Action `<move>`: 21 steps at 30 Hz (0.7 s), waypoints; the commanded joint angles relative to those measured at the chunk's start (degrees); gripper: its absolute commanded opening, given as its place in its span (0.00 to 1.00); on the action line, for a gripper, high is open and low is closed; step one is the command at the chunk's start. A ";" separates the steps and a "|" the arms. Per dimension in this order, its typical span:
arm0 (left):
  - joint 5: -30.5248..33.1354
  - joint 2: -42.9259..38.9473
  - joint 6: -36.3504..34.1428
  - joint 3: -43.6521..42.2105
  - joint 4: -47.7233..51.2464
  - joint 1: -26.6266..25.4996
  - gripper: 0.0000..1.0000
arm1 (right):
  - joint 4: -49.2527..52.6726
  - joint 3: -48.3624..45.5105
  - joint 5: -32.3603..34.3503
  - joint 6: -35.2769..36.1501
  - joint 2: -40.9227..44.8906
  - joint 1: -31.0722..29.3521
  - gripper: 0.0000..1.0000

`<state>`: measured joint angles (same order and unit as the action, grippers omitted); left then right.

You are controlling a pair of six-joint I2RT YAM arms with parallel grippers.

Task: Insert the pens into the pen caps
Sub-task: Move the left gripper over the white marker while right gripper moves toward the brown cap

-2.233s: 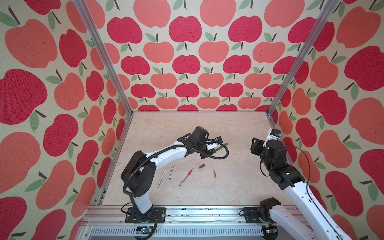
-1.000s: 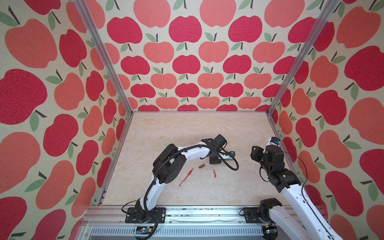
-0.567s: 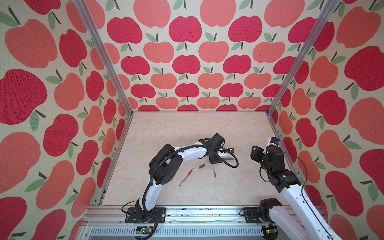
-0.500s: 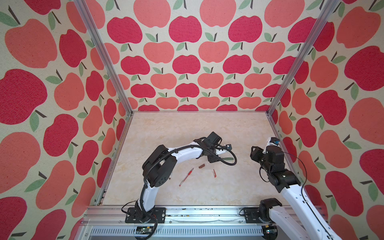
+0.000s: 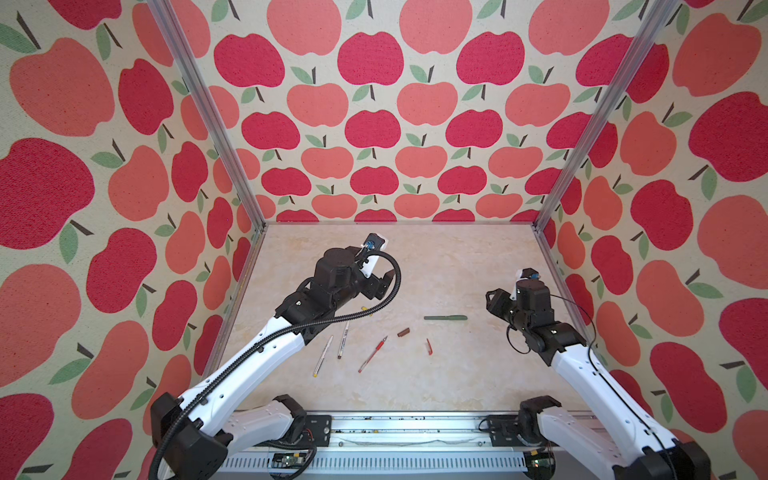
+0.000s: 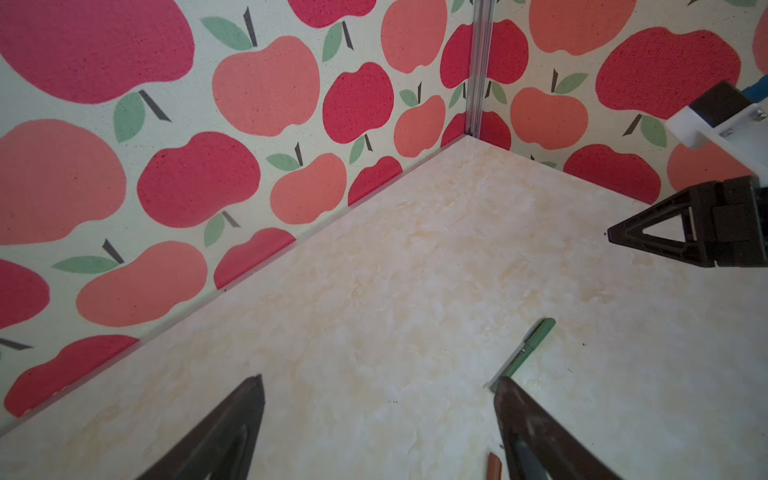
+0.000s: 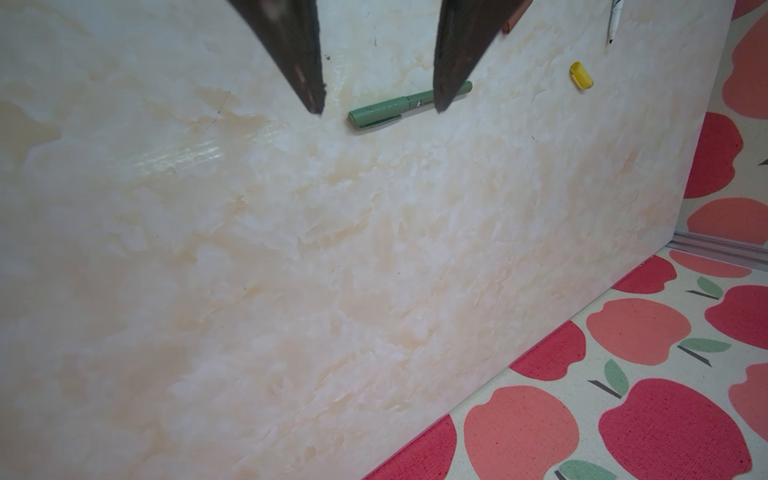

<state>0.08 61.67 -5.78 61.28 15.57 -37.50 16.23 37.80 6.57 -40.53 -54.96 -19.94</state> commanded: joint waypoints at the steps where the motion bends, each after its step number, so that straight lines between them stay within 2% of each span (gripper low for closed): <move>1: 4.47 -4.69 13.76 -1.96 17.92 2.10 0.89 | -2.14 2.96 1.10 -2.28 -4.66 -2.67 0.45; 4: 5.56 -7.18 24.14 -3.12 27.80 4.38 0.87 | -4.35 6.53 -0.21 -1.98 -11.16 -5.05 0.45; 8: 4.57 -8.43 32.74 -7.77 32.60 4.84 0.83 | -5.91 11.85 -1.79 -1.39 -18.84 -8.17 0.45; 12: 2.22 -3.25 34.64 -11.93 31.99 5.16 0.82 | -6.96 15.31 -1.45 -2.00 -24.51 -12.73 0.45; 16: 0.96 4.12 34.91 -12.06 30.57 5.24 0.79 | -8.35 16.34 -1.28 -3.16 -27.49 -15.88 0.45; 21: 0.29 11.26 33.86 -12.82 29.62 5.27 0.71 | -8.81 16.84 -0.42 -3.34 -29.47 -16.72 0.45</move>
<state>1.21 70.91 27.51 49.36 44.66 -32.47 8.32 52.73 5.28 -42.87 -83.66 -36.53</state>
